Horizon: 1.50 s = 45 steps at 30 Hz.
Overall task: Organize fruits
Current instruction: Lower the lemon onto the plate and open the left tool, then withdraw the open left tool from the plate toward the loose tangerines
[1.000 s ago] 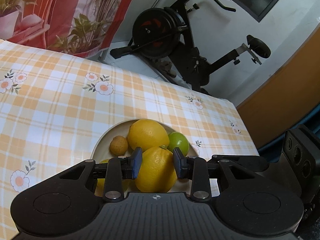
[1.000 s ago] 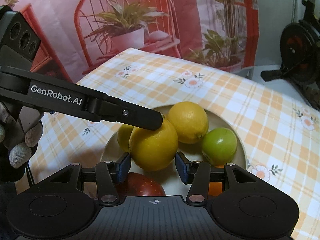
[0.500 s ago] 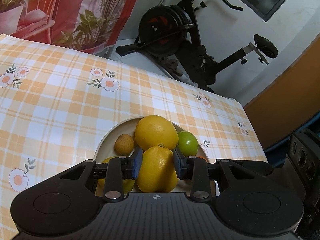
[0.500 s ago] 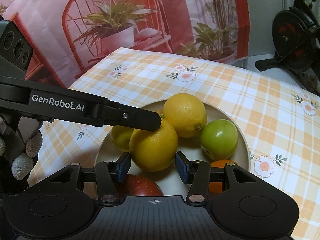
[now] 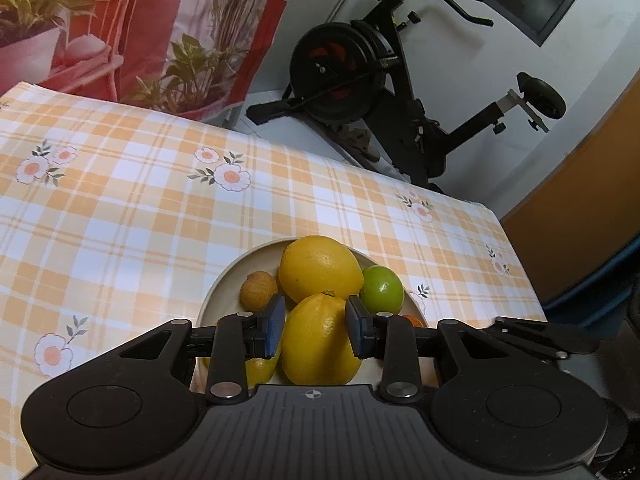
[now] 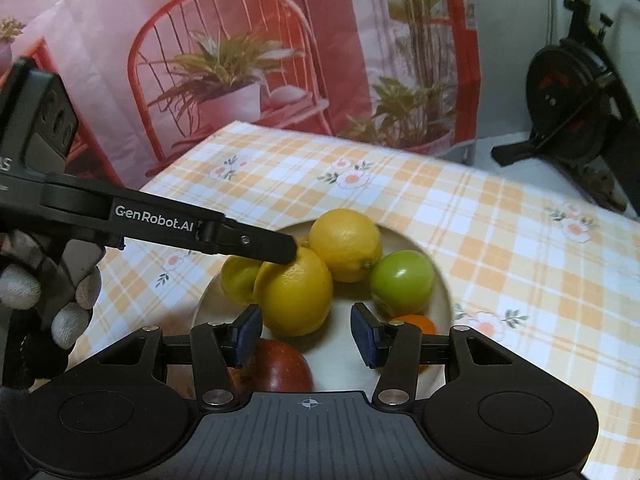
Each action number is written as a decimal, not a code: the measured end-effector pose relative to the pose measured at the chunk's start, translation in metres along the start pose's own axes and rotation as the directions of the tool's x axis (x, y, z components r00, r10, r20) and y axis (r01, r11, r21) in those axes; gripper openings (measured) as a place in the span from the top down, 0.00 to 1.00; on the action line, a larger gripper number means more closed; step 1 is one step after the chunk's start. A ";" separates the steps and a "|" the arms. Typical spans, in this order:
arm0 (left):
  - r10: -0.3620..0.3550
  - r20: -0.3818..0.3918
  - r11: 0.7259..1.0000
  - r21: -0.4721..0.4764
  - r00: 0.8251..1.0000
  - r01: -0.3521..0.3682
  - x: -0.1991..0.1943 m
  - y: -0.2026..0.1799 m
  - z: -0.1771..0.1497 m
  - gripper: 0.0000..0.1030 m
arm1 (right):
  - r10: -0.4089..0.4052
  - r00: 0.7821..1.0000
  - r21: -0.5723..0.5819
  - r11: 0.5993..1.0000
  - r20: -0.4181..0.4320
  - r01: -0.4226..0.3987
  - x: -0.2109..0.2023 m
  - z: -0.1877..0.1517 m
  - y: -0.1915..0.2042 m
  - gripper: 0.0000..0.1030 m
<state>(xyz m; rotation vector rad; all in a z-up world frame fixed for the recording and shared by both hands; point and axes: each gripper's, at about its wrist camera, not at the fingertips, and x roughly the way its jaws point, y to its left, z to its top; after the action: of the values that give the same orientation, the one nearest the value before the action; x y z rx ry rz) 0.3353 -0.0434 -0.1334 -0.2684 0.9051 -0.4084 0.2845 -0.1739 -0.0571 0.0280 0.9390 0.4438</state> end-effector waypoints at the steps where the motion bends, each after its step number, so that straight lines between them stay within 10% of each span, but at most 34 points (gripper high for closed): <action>1: 0.003 0.006 1.000 0.001 1.000 -0.003 -0.003 0.000 0.000 0.66 | -0.006 1.000 -0.002 1.000 0.014 0.006 -0.006 -0.002 -0.001 0.55; 26: 0.125 0.174 0.983 0.114 0.977 -0.146 -0.105 -0.021 -0.059 0.66 | -0.200 0.940 0.125 0.977 0.278 0.171 -0.094 -0.108 -0.005 0.55; 45: 0.213 0.227 0.966 0.099 0.950 -0.241 -0.123 -0.035 -0.107 0.65 | -0.297 0.908 0.144 0.953 0.294 0.265 -0.098 -0.174 -0.002 0.54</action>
<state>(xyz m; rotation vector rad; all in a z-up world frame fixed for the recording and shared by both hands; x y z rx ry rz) 0.1739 -0.0249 -0.0963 -0.0879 0.6849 -0.2158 0.0991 -0.2420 -0.0856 0.0522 0.6375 0.1159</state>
